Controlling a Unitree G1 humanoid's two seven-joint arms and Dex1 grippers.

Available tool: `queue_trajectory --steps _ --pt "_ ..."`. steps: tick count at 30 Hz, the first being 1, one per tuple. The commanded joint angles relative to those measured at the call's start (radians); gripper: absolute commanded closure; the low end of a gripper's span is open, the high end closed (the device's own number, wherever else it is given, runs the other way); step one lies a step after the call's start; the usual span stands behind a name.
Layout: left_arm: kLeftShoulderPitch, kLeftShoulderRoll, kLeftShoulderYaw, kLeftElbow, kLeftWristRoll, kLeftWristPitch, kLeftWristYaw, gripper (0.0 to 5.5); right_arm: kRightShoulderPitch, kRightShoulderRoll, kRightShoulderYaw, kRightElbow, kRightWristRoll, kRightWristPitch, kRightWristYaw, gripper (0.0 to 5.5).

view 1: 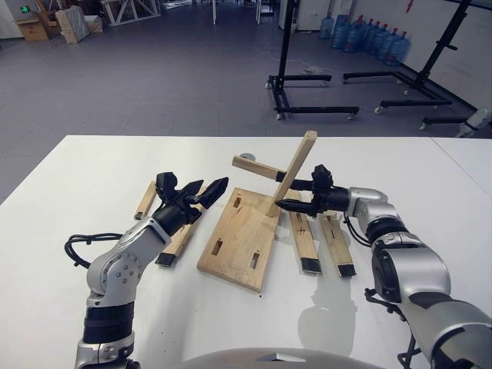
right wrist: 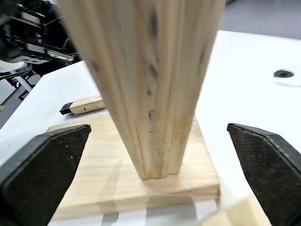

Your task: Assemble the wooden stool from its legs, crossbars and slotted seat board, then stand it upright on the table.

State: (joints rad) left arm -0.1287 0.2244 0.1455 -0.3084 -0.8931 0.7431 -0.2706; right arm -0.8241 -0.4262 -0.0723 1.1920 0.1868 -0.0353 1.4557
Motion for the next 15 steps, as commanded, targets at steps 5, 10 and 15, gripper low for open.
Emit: queue_trajectory --steps 5,10,15 --pt "-0.018 0.031 0.078 -0.064 -0.042 0.026 0.033 0.10 0.266 -0.187 -0.153 -0.703 0.164 0.399 -0.130 0.20" --pt "0.087 -0.004 0.247 -0.235 -0.009 -0.066 0.214 0.10 0.519 0.004 -0.364 -1.424 0.113 0.905 -0.730 0.20" --pt "0.142 -0.108 0.354 -0.254 0.071 -0.182 0.415 0.10 0.592 0.132 -0.222 -1.592 -0.059 1.184 -1.014 0.20"
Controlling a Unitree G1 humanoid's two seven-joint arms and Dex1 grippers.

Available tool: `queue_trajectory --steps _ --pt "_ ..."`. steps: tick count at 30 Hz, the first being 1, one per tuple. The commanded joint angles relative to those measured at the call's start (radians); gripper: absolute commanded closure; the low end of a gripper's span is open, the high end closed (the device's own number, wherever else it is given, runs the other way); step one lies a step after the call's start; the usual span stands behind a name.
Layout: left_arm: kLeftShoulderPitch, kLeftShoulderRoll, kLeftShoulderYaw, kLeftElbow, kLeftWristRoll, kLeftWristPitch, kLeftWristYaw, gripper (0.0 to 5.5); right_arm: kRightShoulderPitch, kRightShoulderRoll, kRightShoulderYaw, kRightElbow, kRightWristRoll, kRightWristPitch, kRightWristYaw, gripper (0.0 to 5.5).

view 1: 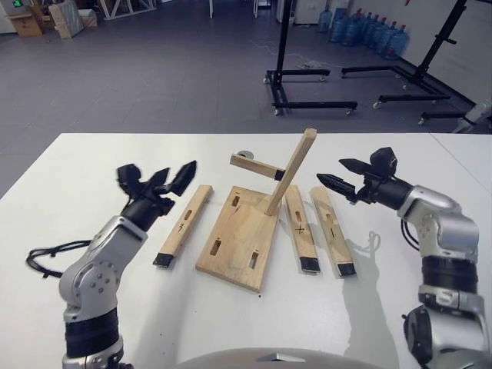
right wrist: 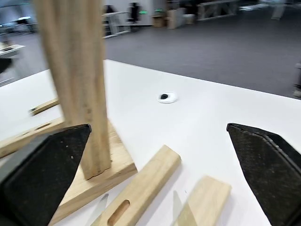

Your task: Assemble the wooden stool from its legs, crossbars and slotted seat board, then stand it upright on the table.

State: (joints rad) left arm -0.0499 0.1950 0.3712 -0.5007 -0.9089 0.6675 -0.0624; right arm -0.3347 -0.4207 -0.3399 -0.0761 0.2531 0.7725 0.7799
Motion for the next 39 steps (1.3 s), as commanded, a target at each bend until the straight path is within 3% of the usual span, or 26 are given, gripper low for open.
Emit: queue_trajectory --steps 1,9,15,21,28,39 --pt "0.062 -0.082 0.133 -0.050 0.089 -0.114 0.220 0.10 0.105 0.142 0.055 -0.353 -0.131 0.434 -0.367 0.20" --pt "0.105 -0.108 0.093 -0.040 0.102 -0.130 0.241 0.10 0.214 0.156 0.043 -0.418 -0.163 0.594 -0.497 0.20" --pt "0.090 -0.093 0.078 -0.036 0.095 -0.120 0.242 0.10 0.260 0.219 0.062 -0.382 -0.128 0.540 -0.511 0.20" --pt "0.051 -0.080 0.066 0.004 0.097 -0.120 0.234 0.10 0.285 0.201 0.118 -0.322 -0.152 0.450 -0.549 0.20" --pt "0.021 -0.060 0.079 0.055 0.111 -0.127 0.237 0.10 0.332 0.153 0.196 -0.235 -0.192 0.403 -0.586 1.34" --pt "-0.050 -0.010 0.101 0.133 0.167 -0.162 0.233 0.10 0.268 0.126 0.209 -0.236 -0.149 0.599 -0.577 3.18"
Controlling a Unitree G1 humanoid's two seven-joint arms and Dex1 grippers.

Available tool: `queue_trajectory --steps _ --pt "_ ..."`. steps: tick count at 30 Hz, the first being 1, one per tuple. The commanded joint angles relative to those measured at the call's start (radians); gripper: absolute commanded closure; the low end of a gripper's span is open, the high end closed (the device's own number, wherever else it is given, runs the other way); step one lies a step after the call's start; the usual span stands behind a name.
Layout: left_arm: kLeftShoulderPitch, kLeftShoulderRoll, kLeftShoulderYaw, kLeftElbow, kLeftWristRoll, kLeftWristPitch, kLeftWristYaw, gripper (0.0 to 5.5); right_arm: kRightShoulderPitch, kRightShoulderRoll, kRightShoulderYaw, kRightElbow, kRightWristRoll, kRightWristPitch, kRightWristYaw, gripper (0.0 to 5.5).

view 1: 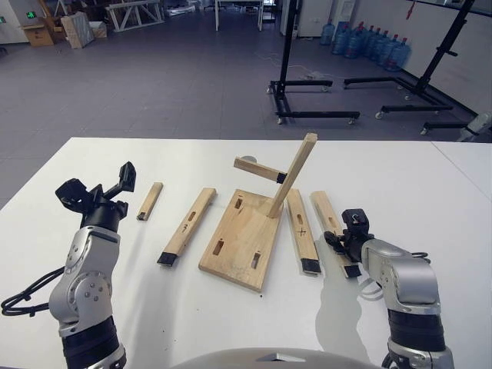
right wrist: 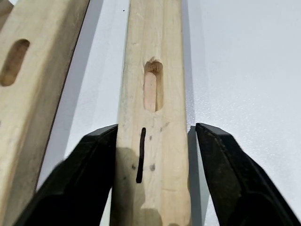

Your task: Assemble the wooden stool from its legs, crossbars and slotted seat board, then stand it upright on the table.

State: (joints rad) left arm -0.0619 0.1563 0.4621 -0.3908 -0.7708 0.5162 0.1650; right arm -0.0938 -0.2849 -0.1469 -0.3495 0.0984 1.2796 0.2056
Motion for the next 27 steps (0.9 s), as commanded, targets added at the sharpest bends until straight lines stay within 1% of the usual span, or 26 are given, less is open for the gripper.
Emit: queue_trajectory --steps 1,2,5,10,12,14,16,18,20,22,24,27 --pt "-0.043 0.036 0.012 0.027 0.036 -0.011 0.005 0.10 0.023 -0.014 0.015 0.040 0.008 0.097 -0.003 3.29" --pt "-0.053 0.047 0.010 0.036 0.045 -0.010 0.001 0.10 0.015 -0.018 0.009 0.046 0.013 0.102 0.000 3.45" --pt "-0.076 0.104 -0.016 0.049 0.061 0.015 -0.056 0.10 -0.069 -0.051 -0.057 0.108 0.041 0.084 0.026 3.45" --pt "-0.077 0.206 -0.041 0.029 -0.004 0.061 -0.244 0.10 -0.285 -0.189 -0.172 0.320 0.074 -0.053 0.080 3.46" --pt "-0.074 0.228 -0.045 -0.003 -0.076 0.089 -0.322 0.10 -0.391 -0.246 -0.209 0.402 0.084 -0.151 0.100 3.46" --pt "-0.082 0.240 -0.035 -0.036 -0.178 0.124 -0.377 0.10 -0.484 -0.286 -0.230 0.469 0.109 -0.291 0.148 3.46" --pt "-0.105 0.255 -0.036 -0.047 -0.284 0.161 -0.439 0.10 -0.537 -0.305 -0.256 0.461 0.179 -0.405 0.244 3.46" --pt "-0.132 0.267 -0.046 -0.047 -0.379 0.192 -0.489 0.10 -0.565 -0.295 -0.291 0.395 0.304 -0.424 0.357 3.47" --pt "-0.176 0.259 -0.057 -0.045 -0.517 0.222 -0.516 0.10 -0.561 -0.280 -0.284 0.282 0.464 -0.374 0.477 3.47" --pt "-0.246 0.247 -0.085 -0.008 -0.624 0.251 -0.520 0.10 -0.563 -0.242 -0.247 0.181 0.627 -0.296 0.559 3.47" --pt "-0.308 0.239 -0.129 0.041 -0.684 0.282 -0.526 0.10 -0.556 -0.201 -0.196 0.124 0.736 -0.246 0.599 3.47" --pt "-0.381 0.226 -0.203 0.112 -0.737 0.335 -0.534 0.10 -0.525 -0.154 -0.123 0.085 0.834 -0.207 0.626 3.47"
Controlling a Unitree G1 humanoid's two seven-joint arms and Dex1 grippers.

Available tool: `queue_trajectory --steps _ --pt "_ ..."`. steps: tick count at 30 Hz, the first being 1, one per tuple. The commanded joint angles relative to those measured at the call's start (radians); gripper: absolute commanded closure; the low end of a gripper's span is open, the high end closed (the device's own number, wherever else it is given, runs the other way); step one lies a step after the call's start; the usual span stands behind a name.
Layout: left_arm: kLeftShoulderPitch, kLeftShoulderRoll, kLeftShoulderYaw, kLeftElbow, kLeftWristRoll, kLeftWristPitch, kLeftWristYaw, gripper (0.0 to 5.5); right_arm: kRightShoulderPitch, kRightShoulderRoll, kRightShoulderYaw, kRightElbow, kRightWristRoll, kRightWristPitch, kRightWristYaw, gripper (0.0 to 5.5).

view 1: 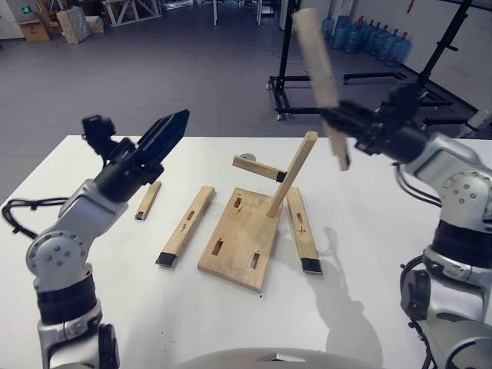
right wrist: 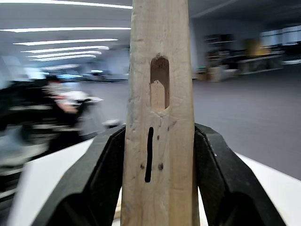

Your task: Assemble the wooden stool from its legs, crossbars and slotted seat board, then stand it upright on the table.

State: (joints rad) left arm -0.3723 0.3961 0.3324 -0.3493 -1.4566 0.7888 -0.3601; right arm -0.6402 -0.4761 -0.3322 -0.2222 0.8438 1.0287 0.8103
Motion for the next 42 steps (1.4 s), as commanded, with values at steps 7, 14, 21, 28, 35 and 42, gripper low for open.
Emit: queue_trajectory --steps 7,14,21,28,35,42 --pt "-0.174 -0.034 -0.146 0.175 -0.103 0.128 -0.013 0.10 0.025 0.107 0.157 -0.016 0.142 0.039 -0.001 3.47" --pt "-0.250 -0.065 -0.151 0.222 -0.181 0.138 0.037 0.10 0.044 0.132 0.215 -0.026 0.151 0.023 -0.022 3.47" --pt "-0.252 -0.079 -0.143 0.236 -0.221 0.137 0.087 0.56 0.030 0.154 0.216 -0.009 0.163 0.009 -0.054 3.47" --pt "-0.243 -0.078 -0.144 0.243 -0.233 0.139 0.101 1.62 0.023 0.152 0.221 0.002 0.171 0.005 -0.061 3.47" --pt "-0.234 -0.082 -0.155 0.241 -0.231 0.145 0.106 2.63 0.031 0.146 0.234 -0.001 0.168 -0.002 -0.054 3.47" --pt "-0.209 -0.072 -0.163 0.239 -0.192 0.154 0.102 3.07 0.034 0.143 0.238 -0.003 0.171 -0.008 -0.052 3.47"
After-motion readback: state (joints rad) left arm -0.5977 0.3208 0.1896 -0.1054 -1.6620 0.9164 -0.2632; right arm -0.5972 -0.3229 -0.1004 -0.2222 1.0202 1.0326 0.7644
